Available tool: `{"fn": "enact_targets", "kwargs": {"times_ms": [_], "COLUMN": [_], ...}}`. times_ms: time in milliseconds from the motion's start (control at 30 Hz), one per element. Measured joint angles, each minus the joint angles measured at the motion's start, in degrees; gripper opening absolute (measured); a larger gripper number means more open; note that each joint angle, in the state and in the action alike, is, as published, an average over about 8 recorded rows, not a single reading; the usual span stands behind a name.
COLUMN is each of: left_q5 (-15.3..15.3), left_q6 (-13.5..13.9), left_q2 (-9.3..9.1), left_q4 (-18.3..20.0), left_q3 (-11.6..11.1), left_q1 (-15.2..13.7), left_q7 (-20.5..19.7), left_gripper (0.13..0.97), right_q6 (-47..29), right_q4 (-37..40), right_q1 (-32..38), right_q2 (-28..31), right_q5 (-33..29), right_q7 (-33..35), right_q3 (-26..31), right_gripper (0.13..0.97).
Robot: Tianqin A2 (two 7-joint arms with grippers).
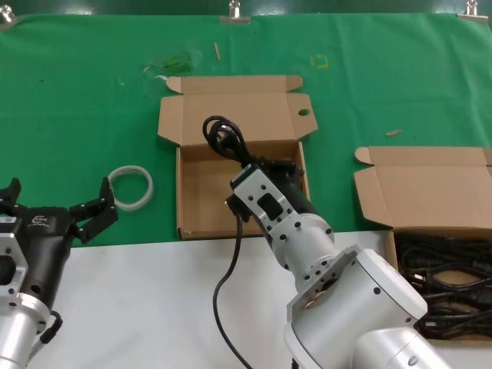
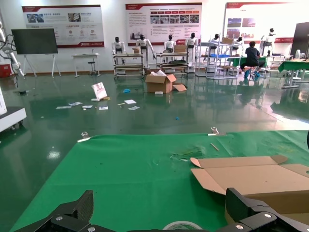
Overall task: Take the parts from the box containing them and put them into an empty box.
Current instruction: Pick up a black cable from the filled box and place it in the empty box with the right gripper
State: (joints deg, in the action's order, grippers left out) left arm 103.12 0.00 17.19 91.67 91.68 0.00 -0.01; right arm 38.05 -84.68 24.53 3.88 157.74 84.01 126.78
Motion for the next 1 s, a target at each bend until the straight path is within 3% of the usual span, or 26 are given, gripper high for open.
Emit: {"fn": "enact_targets", "kwargs": {"times_ms": [1000], "left_q5": [0.0], "left_q6": [0.0], "left_q2": [0.0], "left_q4": [0.0], "left_q3": [0.0], "left_q1": [0.0], "left_q7": [0.0], "left_gripper": [0.966], "right_q6": [1.0], "right_q4": [-1.6], "right_q1": [-1.8], "right_q2": [0.0], "right_q5": [0.0], "right_q7": [-1.7], "right_q3": [0.7], "right_gripper": [0.199]}}
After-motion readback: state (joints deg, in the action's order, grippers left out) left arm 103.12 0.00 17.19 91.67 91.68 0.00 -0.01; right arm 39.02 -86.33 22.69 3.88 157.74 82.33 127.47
